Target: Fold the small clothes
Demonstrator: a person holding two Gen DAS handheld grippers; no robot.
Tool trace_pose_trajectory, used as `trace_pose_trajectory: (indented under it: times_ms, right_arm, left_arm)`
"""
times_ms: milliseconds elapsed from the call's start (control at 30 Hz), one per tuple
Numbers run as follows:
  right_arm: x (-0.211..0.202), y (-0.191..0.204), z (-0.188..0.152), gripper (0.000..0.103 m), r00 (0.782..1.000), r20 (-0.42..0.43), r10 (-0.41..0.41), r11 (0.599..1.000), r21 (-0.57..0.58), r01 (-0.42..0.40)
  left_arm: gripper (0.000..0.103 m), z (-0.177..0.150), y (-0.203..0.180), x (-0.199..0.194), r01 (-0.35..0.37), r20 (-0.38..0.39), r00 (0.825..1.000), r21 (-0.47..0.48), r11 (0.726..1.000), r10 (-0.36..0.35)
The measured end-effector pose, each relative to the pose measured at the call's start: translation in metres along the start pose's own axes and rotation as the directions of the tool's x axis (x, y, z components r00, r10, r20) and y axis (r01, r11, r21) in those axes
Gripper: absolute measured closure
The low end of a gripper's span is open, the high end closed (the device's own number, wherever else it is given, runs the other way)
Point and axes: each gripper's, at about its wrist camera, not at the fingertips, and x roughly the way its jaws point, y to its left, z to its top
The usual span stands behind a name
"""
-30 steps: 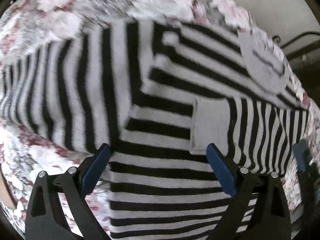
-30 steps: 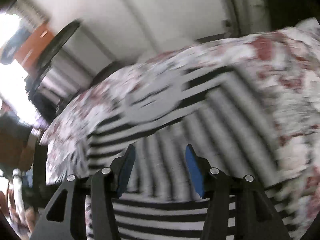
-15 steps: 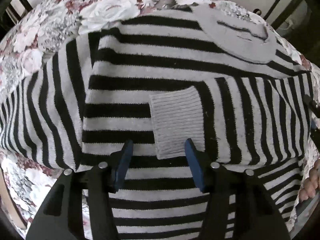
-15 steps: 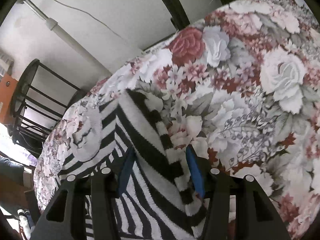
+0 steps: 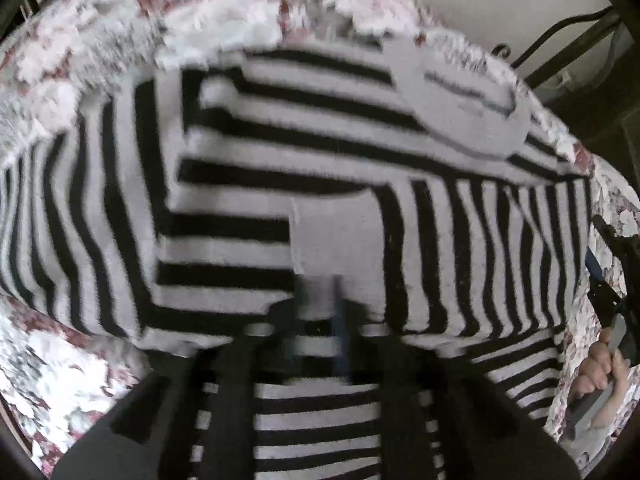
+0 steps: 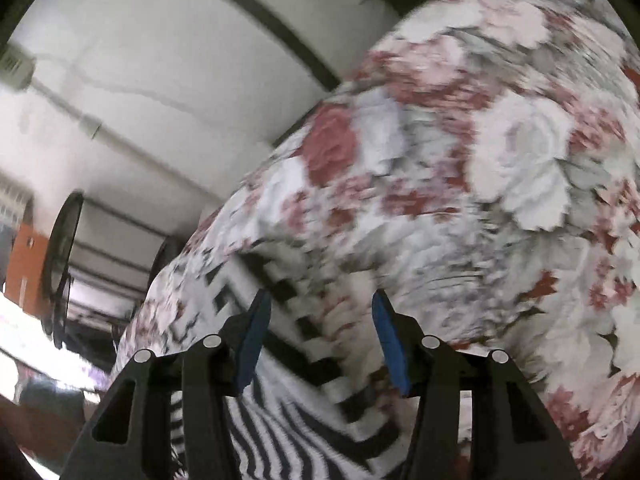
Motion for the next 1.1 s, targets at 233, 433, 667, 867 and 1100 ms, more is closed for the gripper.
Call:
trace_pose_trajectory:
  times_ms: [233,433,667,867,1100]
  right_arm:
    - [0.015,-0.002,-0.006,0.055,0.997,-0.075,0.004,1.000,0.003,-0.004]
    - [0.019,0.026,-0.013,0.055,0.997,-0.074,-0.033,0.993,-0.117,0.024]
    - [0.028,0.038,-0.023,0.055,0.996,-0.086,-0.008,0.988,-0.152,-0.005]
    - [0.034,0.050,-0.034,0.050,0.993,-0.118,0.021,0.985,-0.169,-0.041]
    - [0.036,0.066,-0.049,0.043,0.994,-0.103,-0.045,0.968,-0.251,0.018]
  left_arm:
    - [0.091,-0.006,-0.010,0.012,-0.055,0.032,0.998,0.044,0.998,0.054]
    - [0.096,0.005,0.007,-0.032,-0.063,0.159,0.984,-0.075,0.995,0.074]
    - [0.096,0.002,0.019,-0.025,-0.171,0.108,0.978,-0.062,0.983,0.177]
    - [0.095,0.005,0.009,-0.012,-0.208,0.092,0.973,-0.061,0.976,0.213]
    - [0.095,-0.003,0.014,-0.005,-0.204,0.066,0.976,-0.069,0.977,0.208]
